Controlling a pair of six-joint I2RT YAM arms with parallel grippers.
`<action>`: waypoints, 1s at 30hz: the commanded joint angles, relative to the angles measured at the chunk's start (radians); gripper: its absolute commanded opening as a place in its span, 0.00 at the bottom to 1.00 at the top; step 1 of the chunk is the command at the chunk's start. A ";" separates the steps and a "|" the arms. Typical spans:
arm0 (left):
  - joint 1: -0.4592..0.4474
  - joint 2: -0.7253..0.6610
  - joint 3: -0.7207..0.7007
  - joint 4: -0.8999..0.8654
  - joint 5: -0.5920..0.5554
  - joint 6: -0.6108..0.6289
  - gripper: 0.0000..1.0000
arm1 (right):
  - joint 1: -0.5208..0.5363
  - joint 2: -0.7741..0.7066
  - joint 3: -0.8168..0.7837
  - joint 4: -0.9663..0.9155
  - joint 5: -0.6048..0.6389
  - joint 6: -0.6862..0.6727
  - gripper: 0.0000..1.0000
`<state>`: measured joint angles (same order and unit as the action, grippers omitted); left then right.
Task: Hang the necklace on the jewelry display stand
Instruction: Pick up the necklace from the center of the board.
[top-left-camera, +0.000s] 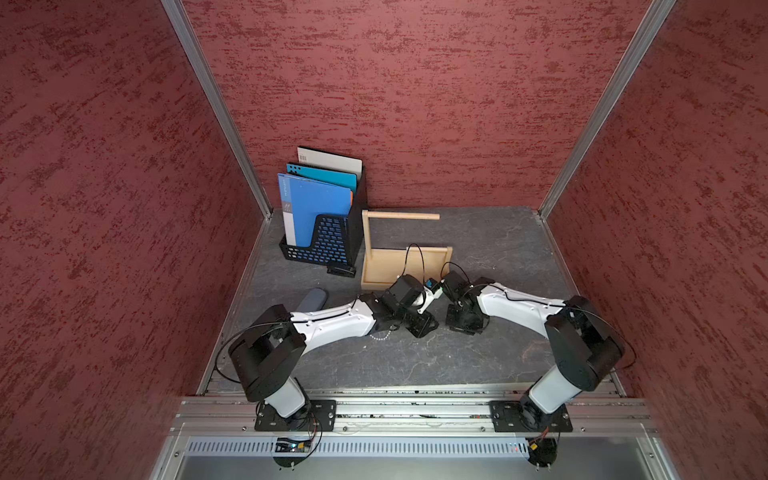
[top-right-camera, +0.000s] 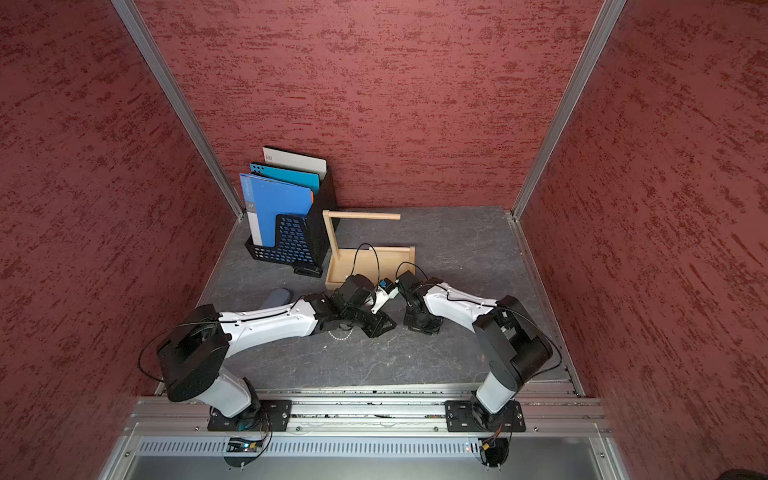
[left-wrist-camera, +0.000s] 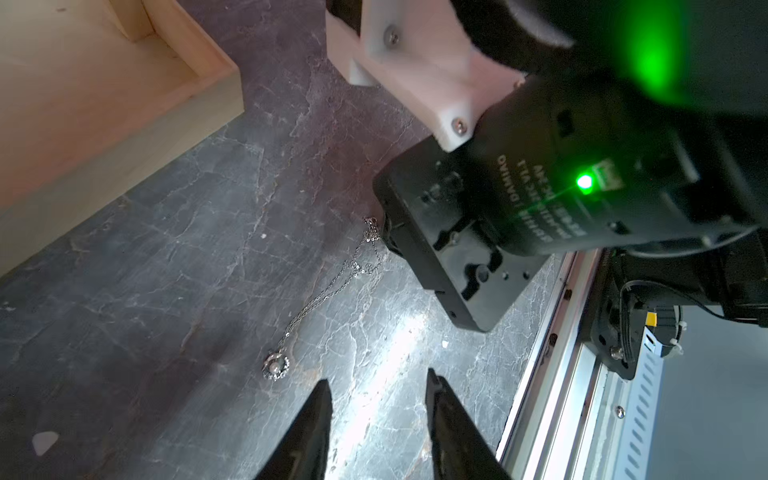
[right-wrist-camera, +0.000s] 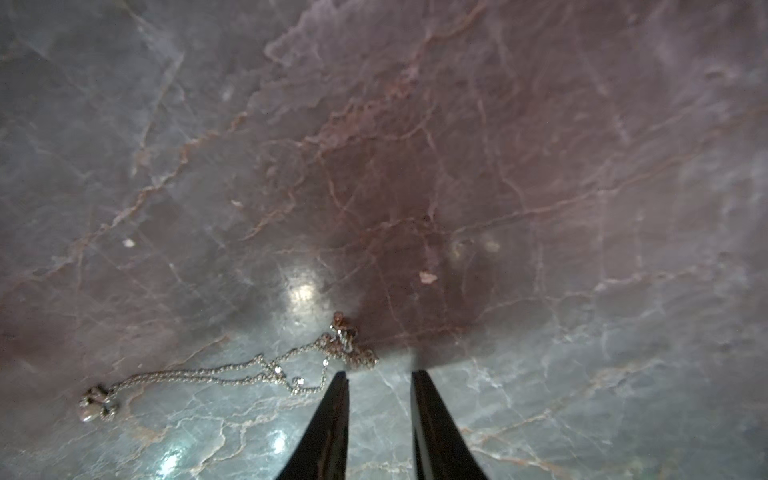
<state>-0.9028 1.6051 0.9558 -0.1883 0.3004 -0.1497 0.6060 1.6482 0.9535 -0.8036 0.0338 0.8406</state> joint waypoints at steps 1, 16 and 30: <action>0.004 0.000 0.008 -0.021 0.022 0.029 0.40 | -0.005 0.007 0.037 0.022 -0.015 0.007 0.29; 0.005 -0.010 -0.008 -0.025 0.016 0.028 0.40 | -0.020 0.072 0.061 0.042 0.012 -0.016 0.18; 0.005 -0.021 -0.019 -0.024 0.007 0.019 0.40 | -0.023 0.080 0.057 0.034 0.038 -0.051 0.06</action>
<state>-0.8997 1.6043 0.9482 -0.2096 0.3096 -0.1406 0.5919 1.7134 1.0058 -0.7734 0.0395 0.8040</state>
